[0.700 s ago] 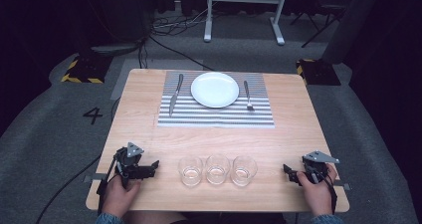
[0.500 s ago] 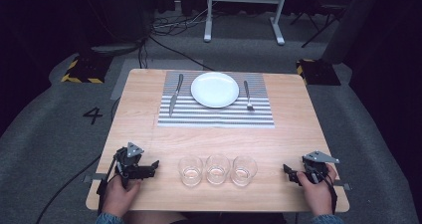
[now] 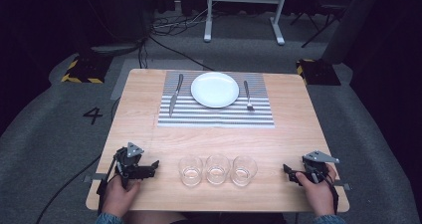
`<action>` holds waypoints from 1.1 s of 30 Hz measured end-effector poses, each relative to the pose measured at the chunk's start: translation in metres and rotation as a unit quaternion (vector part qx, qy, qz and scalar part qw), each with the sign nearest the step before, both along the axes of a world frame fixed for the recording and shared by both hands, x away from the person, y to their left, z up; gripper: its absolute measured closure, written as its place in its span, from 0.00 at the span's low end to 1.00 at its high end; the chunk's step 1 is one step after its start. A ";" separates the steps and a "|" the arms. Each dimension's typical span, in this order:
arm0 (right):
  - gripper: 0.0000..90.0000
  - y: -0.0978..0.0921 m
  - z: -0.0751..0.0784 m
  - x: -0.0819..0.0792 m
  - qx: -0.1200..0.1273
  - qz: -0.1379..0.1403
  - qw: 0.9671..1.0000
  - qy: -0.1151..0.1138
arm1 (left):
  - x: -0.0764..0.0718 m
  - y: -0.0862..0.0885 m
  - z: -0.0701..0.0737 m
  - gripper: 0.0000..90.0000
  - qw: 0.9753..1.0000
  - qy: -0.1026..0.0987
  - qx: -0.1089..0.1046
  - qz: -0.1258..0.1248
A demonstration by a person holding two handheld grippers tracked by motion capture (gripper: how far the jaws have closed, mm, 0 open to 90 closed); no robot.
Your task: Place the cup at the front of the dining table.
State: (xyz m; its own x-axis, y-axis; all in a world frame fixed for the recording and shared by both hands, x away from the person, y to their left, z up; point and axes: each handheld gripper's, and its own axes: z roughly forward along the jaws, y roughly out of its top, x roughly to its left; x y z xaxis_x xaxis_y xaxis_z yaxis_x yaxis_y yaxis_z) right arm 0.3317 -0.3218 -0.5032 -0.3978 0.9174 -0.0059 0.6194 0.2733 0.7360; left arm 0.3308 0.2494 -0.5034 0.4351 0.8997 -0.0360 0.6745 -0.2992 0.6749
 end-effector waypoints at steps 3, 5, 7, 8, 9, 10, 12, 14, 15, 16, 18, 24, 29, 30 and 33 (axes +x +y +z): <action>0.16 0.000 0.000 0.000 -0.001 0.000 1.000 0.000 | 0.000 0.000 0.000 0.12 1.000 0.001 0.000 -0.001; 0.16 0.000 0.000 0.000 -0.002 -0.003 1.000 0.001 | 0.000 0.000 0.000 0.12 1.000 0.000 -0.001 0.000; 0.16 0.001 0.000 -0.001 0.000 -0.008 1.000 0.000 | 0.000 0.000 0.000 0.12 1.000 0.000 -0.001 0.000; 0.16 0.001 0.000 -0.001 0.000 -0.008 1.000 -0.001 | 0.000 0.000 0.000 0.12 1.000 -0.001 -0.001 0.000; 0.17 0.001 0.000 -0.002 0.000 -0.007 1.000 -0.001 | 0.000 0.000 0.000 0.12 1.000 -0.001 -0.001 0.000; 0.17 0.001 0.000 -0.002 0.000 -0.007 1.000 -0.001 | 0.000 0.000 0.000 0.12 1.000 0.000 -0.001 0.000; 0.18 0.001 0.000 -0.003 0.000 -0.007 1.000 -0.003 | 0.000 0.000 0.000 0.12 1.000 -0.001 -0.001 0.000; 0.18 0.002 0.000 -0.004 0.001 -0.007 1.000 -0.003 | 0.000 0.000 0.000 0.12 1.000 0.000 -0.001 0.000; 0.18 0.002 0.000 -0.004 0.000 -0.004 1.000 -0.003 | 0.000 0.000 0.000 0.12 1.000 -0.001 -0.001 0.000; 0.18 0.003 0.000 -0.004 0.001 -0.005 1.000 -0.002 | 0.000 0.000 0.000 0.12 1.000 0.000 -0.001 0.000; 0.18 0.007 0.001 -0.006 0.002 0.000 1.000 -0.008 | 0.000 0.000 0.000 0.12 1.000 0.000 -0.001 0.000; 0.19 0.014 0.007 -0.012 0.008 0.008 1.000 -0.014 | 0.000 0.000 0.000 0.12 1.000 -0.001 -0.001 0.000; 0.19 0.019 0.017 -0.020 0.017 0.001 0.999 -0.032 | 0.000 0.000 0.000 0.12 1.000 -0.001 -0.001 0.000; 0.19 0.021 0.019 -0.021 0.022 0.001 0.999 -0.035 | 0.000 0.000 0.000 0.12 1.000 -0.001 -0.001 0.000; 0.19 0.025 0.025 -0.025 0.039 0.004 0.998 -0.050 | 0.000 0.000 0.000 0.12 1.000 -0.001 -0.001 0.000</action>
